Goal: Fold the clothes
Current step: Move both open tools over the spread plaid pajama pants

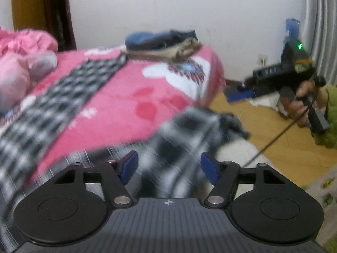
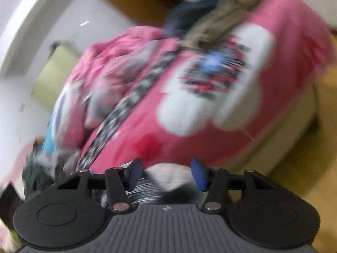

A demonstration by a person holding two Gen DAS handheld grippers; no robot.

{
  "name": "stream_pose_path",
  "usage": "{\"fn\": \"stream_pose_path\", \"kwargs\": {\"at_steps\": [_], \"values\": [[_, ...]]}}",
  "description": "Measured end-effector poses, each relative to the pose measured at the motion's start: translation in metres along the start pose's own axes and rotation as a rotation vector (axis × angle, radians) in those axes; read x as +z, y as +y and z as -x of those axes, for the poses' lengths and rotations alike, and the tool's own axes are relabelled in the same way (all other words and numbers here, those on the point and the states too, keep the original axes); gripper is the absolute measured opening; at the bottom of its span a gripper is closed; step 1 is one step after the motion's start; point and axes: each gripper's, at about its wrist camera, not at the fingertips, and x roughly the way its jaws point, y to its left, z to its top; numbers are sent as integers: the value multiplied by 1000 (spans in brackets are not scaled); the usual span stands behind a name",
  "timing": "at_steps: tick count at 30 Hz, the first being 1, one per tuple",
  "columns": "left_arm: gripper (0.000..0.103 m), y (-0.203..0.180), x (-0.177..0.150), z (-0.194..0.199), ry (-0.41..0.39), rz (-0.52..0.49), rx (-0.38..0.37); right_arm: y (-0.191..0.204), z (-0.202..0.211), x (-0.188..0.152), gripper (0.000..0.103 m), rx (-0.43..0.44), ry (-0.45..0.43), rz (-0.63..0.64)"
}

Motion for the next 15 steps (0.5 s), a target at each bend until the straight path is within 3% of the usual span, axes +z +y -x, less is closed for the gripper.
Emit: {"fn": "stream_pose_path", "kwargs": {"at_steps": [3, 8, 12, 15], "values": [[59, -3, -20, 14, 21, 105, -2, 38, -2, -2, 43, 95, 3, 150], [57, 3, -59, 45, 28, 326, 43, 78, -17, -13, 34, 217, 83, 244], [54, 16, -90, 57, 22, 572, 50, 84, -29, -25, 34, 248, 164, 114], [53, 20, -106, 65, -5, 673, 81, 89, -32, -37, 35, 226, 195, 81]]}}
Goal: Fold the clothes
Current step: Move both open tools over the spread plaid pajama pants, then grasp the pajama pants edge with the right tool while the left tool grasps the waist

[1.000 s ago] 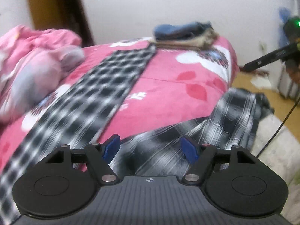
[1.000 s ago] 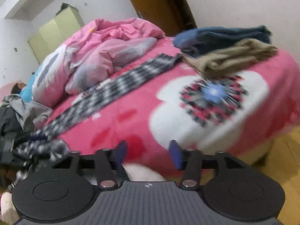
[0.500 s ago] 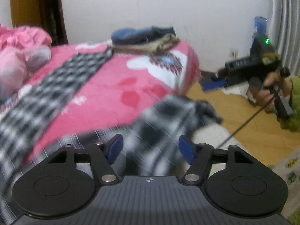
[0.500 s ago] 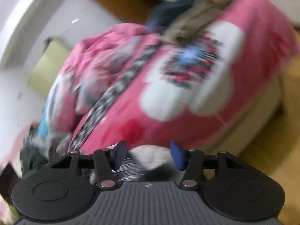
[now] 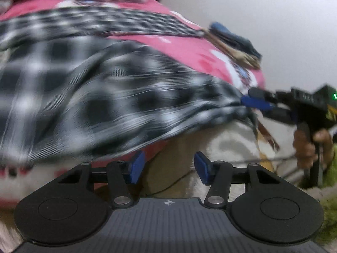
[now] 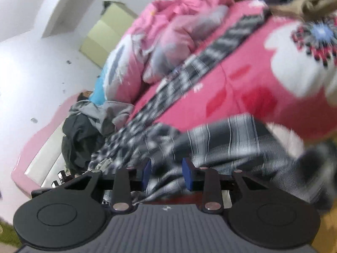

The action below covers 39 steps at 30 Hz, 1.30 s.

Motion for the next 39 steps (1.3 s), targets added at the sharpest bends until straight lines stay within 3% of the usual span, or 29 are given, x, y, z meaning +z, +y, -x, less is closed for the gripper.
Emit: {"fn": "stream_pose_path", "kwargs": {"at_steps": [4, 9, 13, 19, 23, 24, 27, 33, 39], "values": [[53, 8, -6, 13, -67, 46, 14, 10, -12, 0, 36, -25, 27, -25], [53, 19, -8, 22, -132, 76, 35, -4, -34, 6, 37, -60, 68, -263], [53, 26, -14, 19, -125, 108, 25, -8, -48, -2, 37, -104, 103, -340], [53, 49, -18, 13, -113, 218, -16, -22, -48, -12, 37, -172, 21, -504], [54, 49, -18, 15, -120, 203, -28, -29, -47, -17, 28, -139, -69, -578], [54, 49, -19, 15, -121, 200, -32, -29, -46, -18, 16, -131, -87, -577], [54, 49, -19, 13, -118, 195, -44, -27, -38, -21, 1, -101, -138, -568], [58, 52, -21, 18, -146, 225, -91, -10, 7, -26, 0, 123, -271, -517], [64, 68, -28, 34, -216, 333, -162, -17, 32, -55, 0, 90, -174, -556]]}}
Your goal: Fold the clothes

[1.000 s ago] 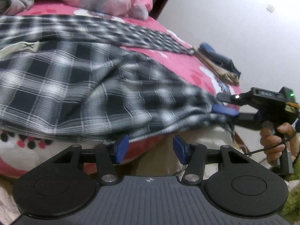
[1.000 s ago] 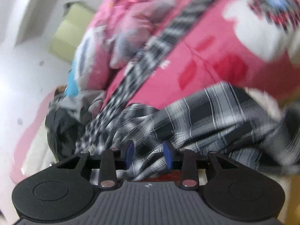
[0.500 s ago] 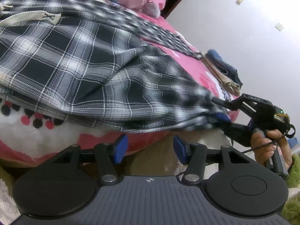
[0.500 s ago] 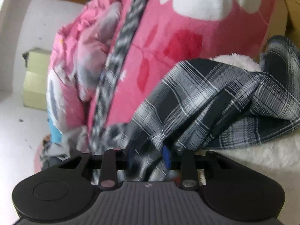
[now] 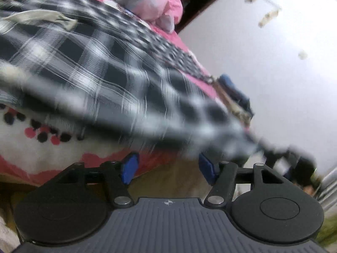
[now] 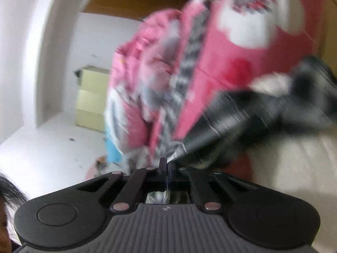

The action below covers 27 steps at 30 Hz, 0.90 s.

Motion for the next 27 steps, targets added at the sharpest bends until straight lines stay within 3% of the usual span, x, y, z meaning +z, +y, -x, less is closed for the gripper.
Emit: {"fn": "stream_pose_path", "kwargs": {"at_steps": [4, 9, 13, 15, 19, 21, 23, 27], "values": [[65, 13, 0, 4, -26, 106, -20, -14, 0, -14, 0, -21, 19, -65], [65, 18, -1, 7, -52, 170, -27, 6, 2, -13, 0, 45, -13, 31], [64, 29, 6, 8, -105, 277, -65, 0, 4, -17, 0, 30, 20, 18], [50, 35, 9, 2, -106, 321, -47, -5, 3, -20, 0, 34, 20, -9], [31, 39, 13, -2, -105, 365, -38, -7, 8, -24, 0, 40, 3, 19], [9, 41, 15, -3, -106, 384, -39, -7, 10, -28, 0, 18, 1, 52], [1, 42, 15, -3, -117, 403, -27, -10, 12, -32, 0, 3, 3, 72], [0, 37, 16, 9, -165, 419, -41, -15, 16, -36, 0, -44, 17, 97]]}}
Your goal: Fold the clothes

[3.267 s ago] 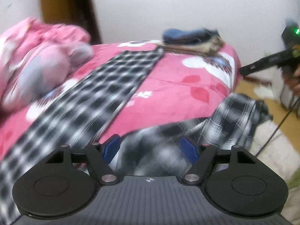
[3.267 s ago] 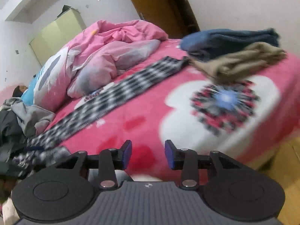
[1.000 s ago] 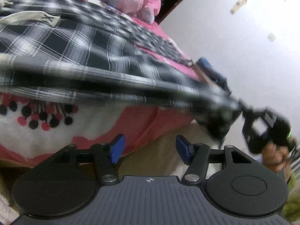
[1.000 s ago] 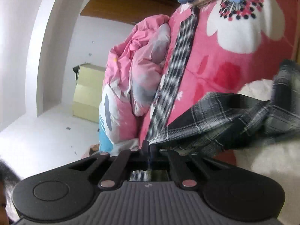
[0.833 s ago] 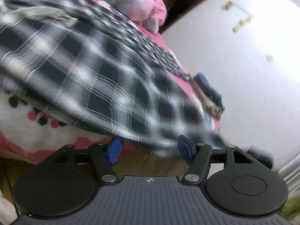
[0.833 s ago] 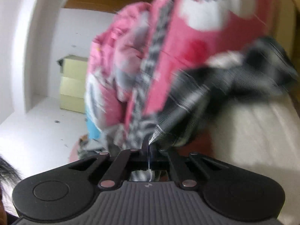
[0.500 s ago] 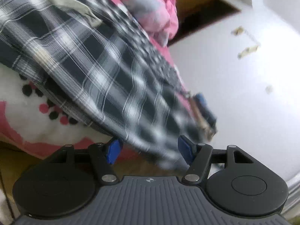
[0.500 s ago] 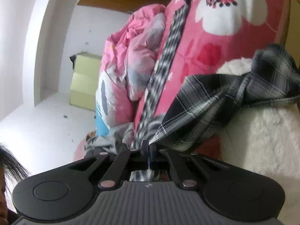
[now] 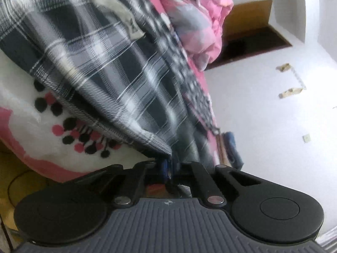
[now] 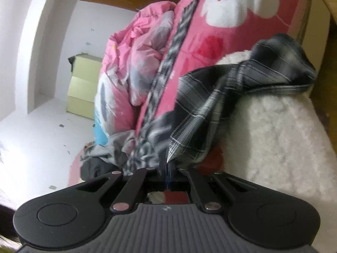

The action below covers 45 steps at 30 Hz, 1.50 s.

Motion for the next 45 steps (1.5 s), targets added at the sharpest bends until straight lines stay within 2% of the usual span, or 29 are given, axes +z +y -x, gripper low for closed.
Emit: {"fn": "stream_pose_path", "kwargs": {"at_steps": [5, 7, 10, 11, 13, 14, 16, 17, 19, 20, 21, 22, 25, 29, 32, 33, 34, 36, 37, 38, 39, 40, 41, 43, 45], "values": [[0, -16, 5, 5, -56, 19, -43, -1, 17, 14, 3, -37, 13, 80], [0, -22, 9, 4, -69, 18, -60, -4, 29, 26, 3, -66, -28, 99], [0, -28, 18, 5, -83, 19, -79, -8, 47, 48, 5, -176, -137, 173], [0, -29, 20, 5, -87, 21, -85, -10, 49, 57, 10, -229, -156, 200], [0, -31, 24, 6, -94, 25, -96, -25, 48, 76, 43, -331, -180, 149], [0, -32, 24, 6, -96, 29, -99, -38, 47, 85, 46, -353, -192, 78], [0, -32, 25, 8, -101, 38, -103, -68, 42, 99, 56, -349, -205, -93], [0, -31, 25, 9, -104, 44, -105, -83, 39, 104, 57, -339, -206, -175], [0, -28, 27, 8, -106, 66, -114, -107, 26, 112, 55, -284, -173, -306], [0, -27, 26, 8, -107, 75, -116, -114, 19, 114, 50, -244, -151, -347], [0, -25, 24, 11, -108, 82, -118, -121, 11, 117, 16, -204, -129, -387], [0, -24, 23, 12, -112, 89, -122, -119, 4, 121, 4, -178, -116, -386], [0, -21, 25, 14, -135, 111, -148, -72, -8, 150, 4, -100, -157, -195], [0, -20, 30, 20, -175, 145, -193, 8, -19, 197, 4, 138, -239, 36], [0, -24, 31, 26, -196, 129, -210, 66, -15, 223, 4, 337, -313, 212], [0, -25, 31, 28, -198, 124, -212, 78, -10, 227, 4, 385, -337, 271], [0, -25, 30, 31, -200, 120, -213, 76, -2, 225, 4, 395, -364, 313], [0, -21, 26, 33, -190, 120, -202, 50, 11, 221, 5, 372, -409, 337], [0, -19, 25, 34, -182, 121, -194, 23, 12, 219, 7, 333, -409, 295], [0, -16, 23, 34, -171, 125, -181, -6, 12, 217, 9, 250, -408, 219], [0, -13, 22, 33, -159, 130, -167, -38, 11, 212, 19, 115, -421, 116], [0, -9, 21, 31, -146, 138, -153, -69, 12, 205, 22, -24, -441, 18], [0, -6, 21, 29, -136, 146, -138, -96, 15, 196, 22, -108, -457, -57], [0, -2, 21, 29, -129, 153, -117, -131, 26, 176, 22, -150, -489, -190], [0, -1, 22, 29, -130, 149, -110, -138, 36, 159, 22, -141, -507, -222]]}}
